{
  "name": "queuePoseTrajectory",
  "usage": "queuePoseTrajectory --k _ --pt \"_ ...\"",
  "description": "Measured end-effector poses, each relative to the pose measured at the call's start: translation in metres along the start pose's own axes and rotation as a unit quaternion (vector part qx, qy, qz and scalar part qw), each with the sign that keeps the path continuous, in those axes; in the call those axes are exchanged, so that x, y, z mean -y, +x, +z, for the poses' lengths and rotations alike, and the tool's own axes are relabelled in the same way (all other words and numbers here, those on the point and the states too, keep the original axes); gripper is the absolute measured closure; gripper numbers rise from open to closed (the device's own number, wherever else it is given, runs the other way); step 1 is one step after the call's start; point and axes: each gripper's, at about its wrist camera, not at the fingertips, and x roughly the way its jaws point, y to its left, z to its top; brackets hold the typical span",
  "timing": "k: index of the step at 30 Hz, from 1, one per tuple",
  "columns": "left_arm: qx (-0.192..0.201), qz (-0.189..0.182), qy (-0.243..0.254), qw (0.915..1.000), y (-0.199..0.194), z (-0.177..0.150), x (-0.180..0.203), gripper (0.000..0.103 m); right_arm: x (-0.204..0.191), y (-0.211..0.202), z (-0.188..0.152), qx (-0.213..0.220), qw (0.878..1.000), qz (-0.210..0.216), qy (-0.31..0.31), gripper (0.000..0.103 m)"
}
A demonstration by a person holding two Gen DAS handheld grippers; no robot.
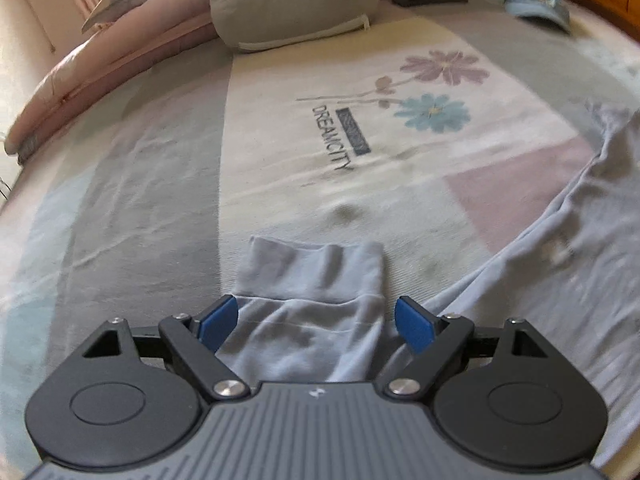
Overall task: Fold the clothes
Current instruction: 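Grasp the sweatpants leg cuffs with the left tool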
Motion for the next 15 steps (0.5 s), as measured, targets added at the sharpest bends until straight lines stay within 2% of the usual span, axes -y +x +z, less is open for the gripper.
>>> queuePoseTrajectory --k 5,10,15 --pt "0.001 0.001 0.015 0.9999 -0.001 0.001 0.000 0.017 -0.002 0.003 -0.001 -0.005 1.000 0.001 0.000 0.000" --pt "0.002 0.039 0.032 0.9987 -0.002 0.000 -0.004 0.017 -0.003 0.002 -0.001 -0.005 1.000 -0.004 -0.003 0.000" --pt "-0.003 0.054 0.021 0.9983 -0.008 -0.005 -0.019 0.017 -0.002 0.002 -0.001 -0.005 1.000 -0.007 0.000 0.000"
